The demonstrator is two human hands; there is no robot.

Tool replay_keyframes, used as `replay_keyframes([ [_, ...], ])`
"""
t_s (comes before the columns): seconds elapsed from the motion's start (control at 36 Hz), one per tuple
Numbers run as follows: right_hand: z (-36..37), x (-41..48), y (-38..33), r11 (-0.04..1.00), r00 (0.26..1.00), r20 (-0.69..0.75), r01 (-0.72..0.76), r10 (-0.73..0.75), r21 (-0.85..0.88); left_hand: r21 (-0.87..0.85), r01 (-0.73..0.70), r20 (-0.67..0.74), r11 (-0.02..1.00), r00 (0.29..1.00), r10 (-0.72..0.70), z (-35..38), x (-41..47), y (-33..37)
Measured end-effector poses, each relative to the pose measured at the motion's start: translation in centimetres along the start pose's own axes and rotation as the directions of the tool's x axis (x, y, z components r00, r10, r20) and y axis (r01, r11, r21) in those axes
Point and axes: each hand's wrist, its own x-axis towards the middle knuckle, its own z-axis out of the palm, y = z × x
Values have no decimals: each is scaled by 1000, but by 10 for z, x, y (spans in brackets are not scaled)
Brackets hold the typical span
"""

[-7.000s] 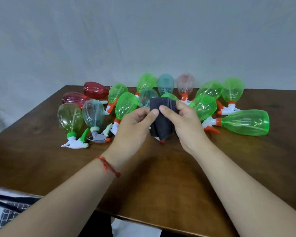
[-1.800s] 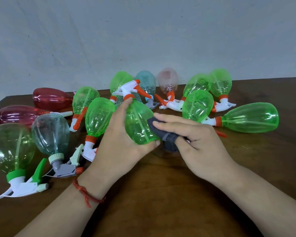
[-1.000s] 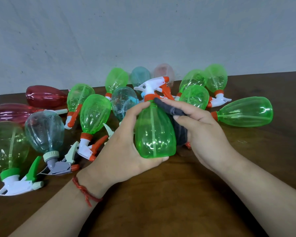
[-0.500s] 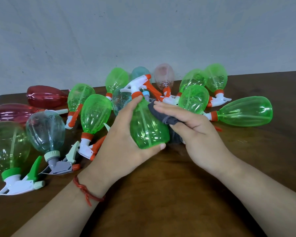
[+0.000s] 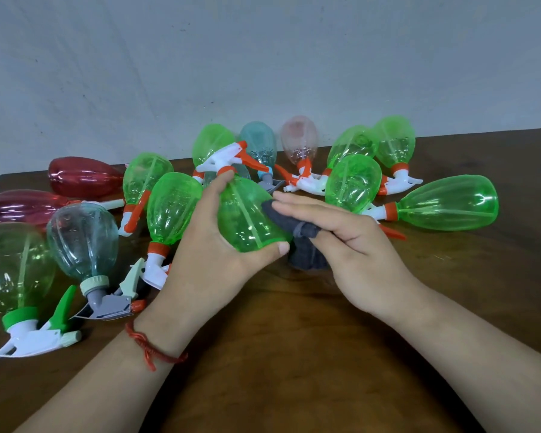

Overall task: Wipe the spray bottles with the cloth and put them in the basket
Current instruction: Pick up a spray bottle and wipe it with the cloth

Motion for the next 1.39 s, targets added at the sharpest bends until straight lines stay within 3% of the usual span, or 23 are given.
replay_keyframes([
  [0.19,-5,8,-5,950,974,-104,-167,200,263,0,-98,174,995,980,96,6,-10,5],
  [0.39,-10,12,-7,844,961,-135,-138,241,518,-56,-171,290,984,940,180,5,-13,11],
  [0.53,-6,9,-9,875,958,-171,-126,229,467,110,-270,275,956,933,232,7,-8,2],
  [0.72,-3,4,-7,974,973,-186,-102,140,201,135,-299,261,945,930,257,9,-9,-1],
  [1.03,-2,-1,-3,991,997,-42,65,-70,-121,84,-64,68,994,996,58,5,-5,-4],
  [1.19,-1,-3,-3,987,996,12,85,-84,-137,99,-32,-67,995,997,39,-1,4,-7],
  [1.39,2,-3,-2,986,997,2,78,-79,-147,85,-15,-28,996,999,17,-1,2,-6],
])
